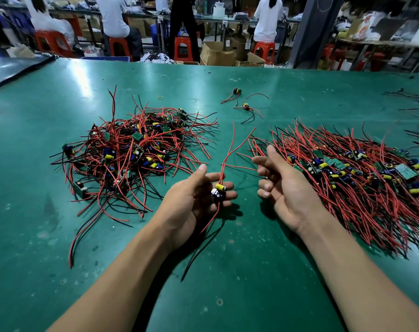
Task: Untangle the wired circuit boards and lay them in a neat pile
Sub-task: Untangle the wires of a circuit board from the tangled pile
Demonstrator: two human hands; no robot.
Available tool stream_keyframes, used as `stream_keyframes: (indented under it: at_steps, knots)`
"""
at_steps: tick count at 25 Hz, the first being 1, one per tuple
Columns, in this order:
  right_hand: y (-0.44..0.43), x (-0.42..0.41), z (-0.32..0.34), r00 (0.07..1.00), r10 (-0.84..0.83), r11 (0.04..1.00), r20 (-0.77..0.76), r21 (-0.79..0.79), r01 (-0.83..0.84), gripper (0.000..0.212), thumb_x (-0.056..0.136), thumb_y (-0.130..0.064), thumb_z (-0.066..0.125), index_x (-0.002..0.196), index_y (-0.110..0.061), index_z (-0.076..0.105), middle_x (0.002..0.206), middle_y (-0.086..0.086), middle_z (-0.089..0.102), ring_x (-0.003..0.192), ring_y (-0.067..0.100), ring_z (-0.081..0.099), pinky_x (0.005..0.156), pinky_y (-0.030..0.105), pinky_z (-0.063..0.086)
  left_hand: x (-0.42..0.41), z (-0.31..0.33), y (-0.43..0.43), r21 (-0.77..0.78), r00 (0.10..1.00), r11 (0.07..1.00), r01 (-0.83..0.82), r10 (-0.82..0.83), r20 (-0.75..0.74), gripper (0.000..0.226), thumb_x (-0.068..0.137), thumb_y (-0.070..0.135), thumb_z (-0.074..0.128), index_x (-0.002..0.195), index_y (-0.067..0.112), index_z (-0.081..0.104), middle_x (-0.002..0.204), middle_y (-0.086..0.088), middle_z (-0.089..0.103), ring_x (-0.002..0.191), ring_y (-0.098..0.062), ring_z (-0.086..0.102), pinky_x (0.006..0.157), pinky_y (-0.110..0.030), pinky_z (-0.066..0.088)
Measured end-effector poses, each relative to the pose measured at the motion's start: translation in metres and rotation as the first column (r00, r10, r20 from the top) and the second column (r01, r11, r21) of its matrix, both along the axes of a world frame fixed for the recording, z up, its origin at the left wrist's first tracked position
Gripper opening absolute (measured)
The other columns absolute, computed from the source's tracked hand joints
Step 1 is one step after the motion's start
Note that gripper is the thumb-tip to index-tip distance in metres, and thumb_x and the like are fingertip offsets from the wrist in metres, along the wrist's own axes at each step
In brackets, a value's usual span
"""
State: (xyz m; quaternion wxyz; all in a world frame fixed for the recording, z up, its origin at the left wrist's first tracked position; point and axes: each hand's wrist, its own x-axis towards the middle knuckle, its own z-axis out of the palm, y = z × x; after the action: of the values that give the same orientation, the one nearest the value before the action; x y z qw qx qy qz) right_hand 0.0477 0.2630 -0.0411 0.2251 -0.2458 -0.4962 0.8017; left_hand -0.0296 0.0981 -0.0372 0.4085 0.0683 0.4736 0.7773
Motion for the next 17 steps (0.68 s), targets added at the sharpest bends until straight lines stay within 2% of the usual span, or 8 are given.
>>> stream_keyframes:
  at_steps: [3, 5, 7, 9, 11, 12, 15, 17]
  knots:
    - [-0.016, 0.0, -0.006, 0.997, 0.061, 0.956, 0.054, 0.283, -0.074, 0.029, 0.077, -0.045, 0.076, 0.088, -0.018, 0.071, 0.069, -0.005, 0.059, 0.049, 0.008, 0.046, 0.043, 0.021, 0.039, -0.001, 0.001, 0.001, 0.05, 0.997, 0.998, 0.042, -0.045, 0.066, 0.056, 0.1, 0.047, 0.039, 0.13, 0.003, 0.053, 0.119, -0.019, 0.068, 0.105, -0.026, 0.067, 0.085, -0.031, 0.057]
    - [-0.03, -0.001, -0.01, 0.988, 0.039, 0.823, 0.151, 0.557, -0.117, 0.022, 0.08, -0.038, 0.081, 0.092, -0.023, 0.071, 0.081, -0.004, 0.068, 0.062, 0.009, 0.058, 0.056, 0.024, 0.049, 0.004, 0.0, 0.001, 0.091, 0.99, 0.988, 0.124, -0.13, 0.06, 0.06, 0.098, 0.053, 0.035, 0.136, 0.01, 0.049, 0.129, -0.015, 0.064, 0.116, -0.023, 0.061, 0.094, -0.03, 0.05]
    - [-0.035, -0.003, -0.015, 0.981, -0.07, 0.65, 0.179, 0.754, -0.092, 0.026, 0.08, -0.03, 0.083, 0.102, -0.022, 0.071, 0.093, -0.002, 0.071, 0.078, 0.011, 0.067, 0.075, 0.026, 0.054, 0.007, -0.001, 0.003, 0.115, 0.983, 0.977, 0.178, -0.182, 0.032, 0.062, 0.097, 0.056, 0.031, 0.14, 0.014, 0.046, 0.132, -0.008, 0.063, 0.122, -0.018, 0.059, 0.106, -0.031, 0.043]
    - [-0.032, -0.002, -0.012, 0.975, -0.179, 0.56, 0.131, 0.828, -0.008, 0.023, 0.084, -0.023, 0.078, 0.106, -0.018, 0.073, 0.094, -0.003, 0.073, 0.085, 0.01, 0.068, 0.085, 0.024, 0.053, 0.007, -0.002, 0.005, 0.103, 0.985, 0.981, 0.163, -0.168, 0.037, 0.064, 0.096, 0.056, 0.031, 0.144, 0.016, 0.042, 0.135, -0.002, 0.061, 0.125, -0.016, 0.058, 0.11, -0.034, 0.039]
    - [-0.021, 0.001, -0.006, 0.959, -0.266, 0.514, 0.103, 0.856, 0.051, 0.022, 0.088, -0.02, 0.074, 0.109, -0.014, 0.075, 0.091, -0.009, 0.073, 0.083, 0.004, 0.067, 0.083, 0.012, 0.049, 0.005, -0.002, 0.006, 0.039, 0.991, 0.991, 0.13, -0.131, 0.034, 0.061, 0.097, 0.056, 0.031, 0.142, 0.018, 0.045, 0.135, 0.0, 0.061, 0.125, -0.018, 0.057, 0.11, -0.036, 0.04]
    - [-0.014, 0.002, -0.003, 0.944, -0.314, 0.49, 0.1, 0.869, 0.071, 0.022, 0.089, -0.019, 0.072, 0.111, -0.013, 0.075, 0.093, -0.007, 0.074, 0.085, 0.003, 0.066, 0.084, 0.01, 0.047, 0.004, -0.002, 0.006, 0.011, 0.992, 0.993, 0.119, -0.119, 0.034, 0.058, 0.097, 0.055, 0.032, 0.139, 0.018, 0.049, 0.134, -0.002, 0.061, 0.125, -0.022, 0.057, 0.109, -0.038, 0.041]
    - [0.006, 0.01, 0.003, 0.872, -0.483, 0.375, 0.076, 0.918, 0.127, 0.027, 0.093, -0.021, 0.067, 0.117, -0.01, 0.073, 0.11, 0.003, 0.075, 0.102, 0.016, 0.066, 0.098, 0.025, 0.046, 0.005, -0.003, 0.007, -0.019, 0.995, 0.997, 0.079, -0.078, 0.064, 0.049, 0.099, 0.048, 0.039, 0.127, 0.013, 0.057, 0.128, -0.012, 0.065, 0.12, -0.03, 0.06, 0.104, -0.04, 0.046]
    - [0.012, 0.014, 0.003, 0.806, -0.587, 0.232, 0.076, 0.97, 0.077, 0.032, 0.095, -0.025, 0.064, 0.122, -0.011, 0.07, 0.118, 0.008, 0.07, 0.111, 0.029, 0.059, 0.1, 0.038, 0.044, 0.006, -0.004, 0.007, -0.028, 0.996, 0.999, 0.034, -0.032, 0.081, 0.041, 0.1, 0.04, 0.045, 0.123, 0.009, 0.058, 0.122, -0.015, 0.067, 0.113, -0.03, 0.065, 0.097, -0.039, 0.051]
